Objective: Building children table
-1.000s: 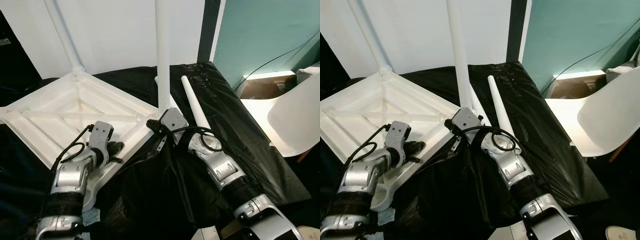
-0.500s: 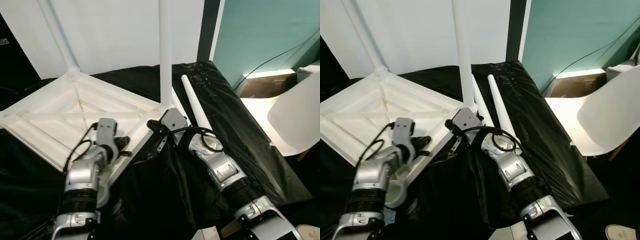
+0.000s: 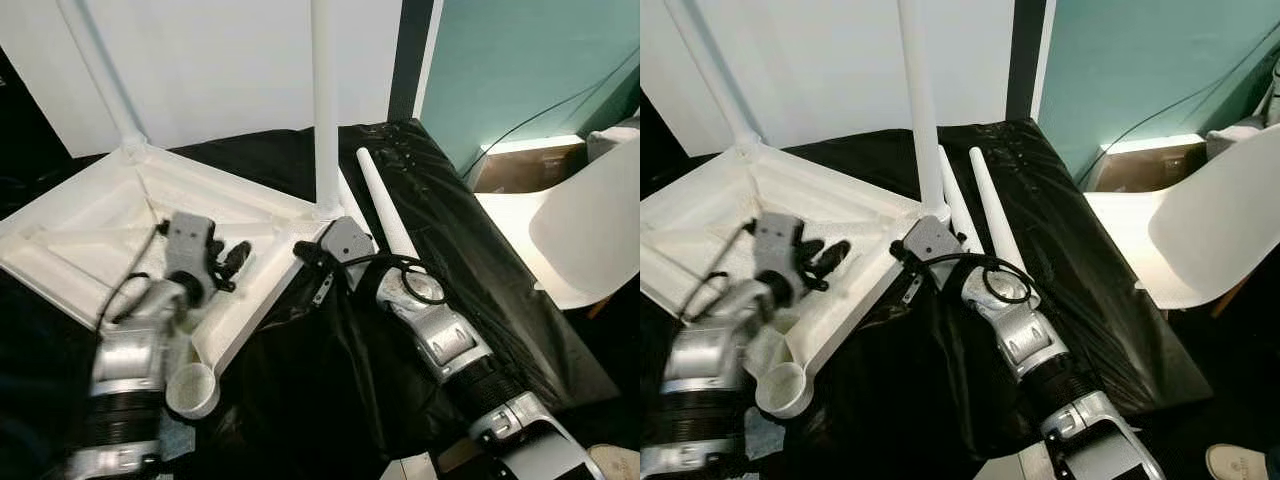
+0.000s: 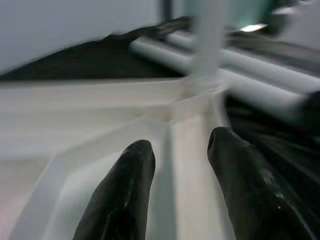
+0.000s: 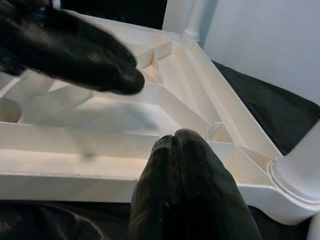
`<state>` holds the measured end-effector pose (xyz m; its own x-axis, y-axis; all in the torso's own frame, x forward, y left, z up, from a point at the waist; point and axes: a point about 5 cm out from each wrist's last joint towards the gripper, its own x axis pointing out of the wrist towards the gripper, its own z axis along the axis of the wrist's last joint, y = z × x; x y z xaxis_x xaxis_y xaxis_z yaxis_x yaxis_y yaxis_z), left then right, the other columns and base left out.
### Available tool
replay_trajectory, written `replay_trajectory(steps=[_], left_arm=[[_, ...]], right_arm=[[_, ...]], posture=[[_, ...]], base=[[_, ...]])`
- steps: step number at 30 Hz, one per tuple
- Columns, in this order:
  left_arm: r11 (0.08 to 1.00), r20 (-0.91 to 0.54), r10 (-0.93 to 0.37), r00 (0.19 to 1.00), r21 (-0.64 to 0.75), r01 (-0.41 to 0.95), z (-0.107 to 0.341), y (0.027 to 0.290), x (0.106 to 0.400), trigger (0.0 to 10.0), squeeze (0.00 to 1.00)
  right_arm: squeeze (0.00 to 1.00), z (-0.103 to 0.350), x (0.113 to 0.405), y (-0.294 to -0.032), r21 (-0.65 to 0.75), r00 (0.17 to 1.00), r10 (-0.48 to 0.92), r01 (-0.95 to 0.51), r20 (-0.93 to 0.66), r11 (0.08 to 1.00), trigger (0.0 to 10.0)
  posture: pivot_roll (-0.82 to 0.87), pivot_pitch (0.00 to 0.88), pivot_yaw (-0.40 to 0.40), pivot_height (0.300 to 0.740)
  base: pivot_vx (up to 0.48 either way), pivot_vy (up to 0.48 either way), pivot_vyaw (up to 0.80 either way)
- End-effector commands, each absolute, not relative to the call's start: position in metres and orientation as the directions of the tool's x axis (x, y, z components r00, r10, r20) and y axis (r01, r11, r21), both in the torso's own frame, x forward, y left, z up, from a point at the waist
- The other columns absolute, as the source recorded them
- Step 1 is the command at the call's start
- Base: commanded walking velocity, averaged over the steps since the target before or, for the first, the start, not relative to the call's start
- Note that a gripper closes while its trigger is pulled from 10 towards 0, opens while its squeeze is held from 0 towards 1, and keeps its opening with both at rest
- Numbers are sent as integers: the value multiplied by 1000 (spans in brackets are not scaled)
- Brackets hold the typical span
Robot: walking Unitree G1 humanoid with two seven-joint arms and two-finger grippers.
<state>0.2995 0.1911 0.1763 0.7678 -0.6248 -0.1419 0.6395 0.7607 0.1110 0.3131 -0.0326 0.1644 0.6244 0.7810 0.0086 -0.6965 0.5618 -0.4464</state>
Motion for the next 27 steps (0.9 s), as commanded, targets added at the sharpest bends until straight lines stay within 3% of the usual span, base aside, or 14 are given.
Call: replay_trajectory(steps=[1,4,9,19,25,26,27], left_arm=[[673,-175,-713,679,98,733,171,190,290,10000,0],[591,-251,-766,592,87,802,165,200,279,10000,0],[556,-316,-774,548,74,828,157,209,274,10000,0],[548,-582,-603,546,196,813,131,247,280,10000,0],[553,-675,-503,540,228,801,119,249,283,10000,0],[549,-689,-505,520,208,810,114,242,283,7529,0],[549,-689,-505,520,208,810,114,242,283,7529,0]], right_arm=[[0,164,311,-31,-447,619,785,-702,3,555,10000],[0,163,311,-32,-447,621,784,-701,0,555,10000],[0,163,311,-32,-446,622,783,-701,0,556,10000],[0,164,311,-30,-449,618,786,-701,4,553,10000],[0,166,312,-30,-453,619,785,-697,9,555,10000],[0,167,312,-30,-455,620,785,-696,10,556,10000],[0,167,312,-30,-455,620,785,-696,10,556,10000]], posture=[[28,0,23,740],[27,0,25,740],[27,0,25,740],[20,0,27,740],[18,0,26,740],[18,0,26,740],[18,0,26,740]], base=[[0,0,0],[0,0,0],[0,0,0],[0,0,0],[0,0,0],[0,0,0],[0,0,0]])
